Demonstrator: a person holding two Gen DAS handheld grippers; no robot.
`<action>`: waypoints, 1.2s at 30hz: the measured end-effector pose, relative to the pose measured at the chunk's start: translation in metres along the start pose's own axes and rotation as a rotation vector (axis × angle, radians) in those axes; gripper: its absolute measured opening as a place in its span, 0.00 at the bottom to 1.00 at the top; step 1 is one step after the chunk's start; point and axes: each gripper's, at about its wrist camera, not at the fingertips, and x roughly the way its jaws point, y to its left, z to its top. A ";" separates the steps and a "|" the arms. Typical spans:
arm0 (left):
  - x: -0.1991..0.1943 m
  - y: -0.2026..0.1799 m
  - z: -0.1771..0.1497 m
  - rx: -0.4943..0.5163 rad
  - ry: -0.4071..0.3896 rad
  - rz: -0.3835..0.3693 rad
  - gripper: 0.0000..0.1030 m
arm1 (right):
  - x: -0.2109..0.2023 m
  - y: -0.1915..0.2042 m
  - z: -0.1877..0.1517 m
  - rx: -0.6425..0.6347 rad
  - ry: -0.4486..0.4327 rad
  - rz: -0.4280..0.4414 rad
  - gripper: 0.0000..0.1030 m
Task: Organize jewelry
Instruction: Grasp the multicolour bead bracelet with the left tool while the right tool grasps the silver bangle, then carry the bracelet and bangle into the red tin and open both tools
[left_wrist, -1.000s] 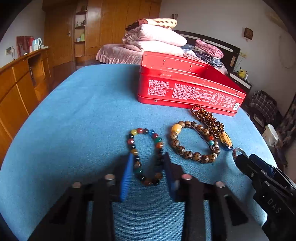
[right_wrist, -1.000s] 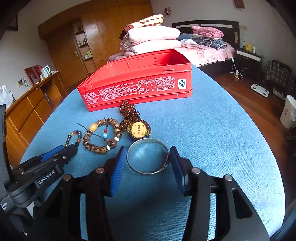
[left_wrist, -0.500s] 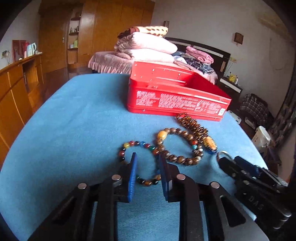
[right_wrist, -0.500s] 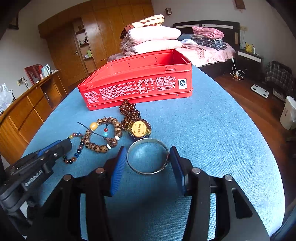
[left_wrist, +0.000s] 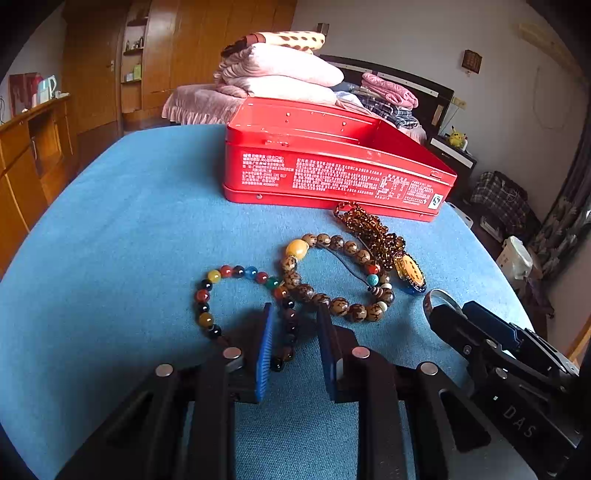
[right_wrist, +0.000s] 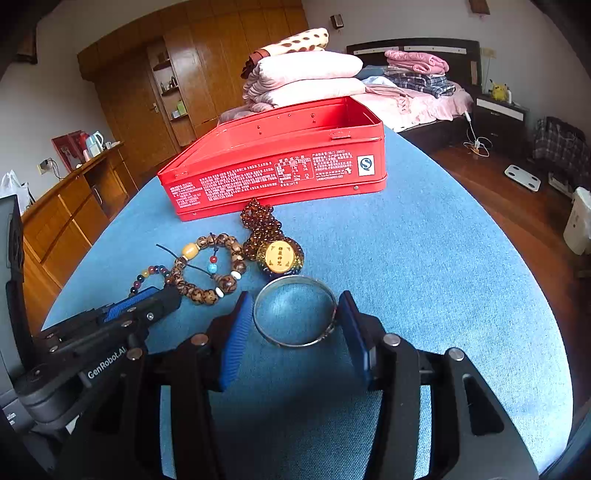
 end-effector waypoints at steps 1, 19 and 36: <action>0.000 0.000 0.000 0.006 0.002 0.005 0.23 | 0.000 0.000 0.000 0.001 0.001 -0.001 0.45; -0.027 0.012 -0.004 -0.068 -0.099 -0.058 0.07 | -0.012 0.001 -0.001 -0.022 -0.018 0.007 0.45; -0.072 0.010 0.043 -0.069 -0.314 -0.105 0.07 | -0.049 0.007 0.052 -0.079 -0.177 0.022 0.45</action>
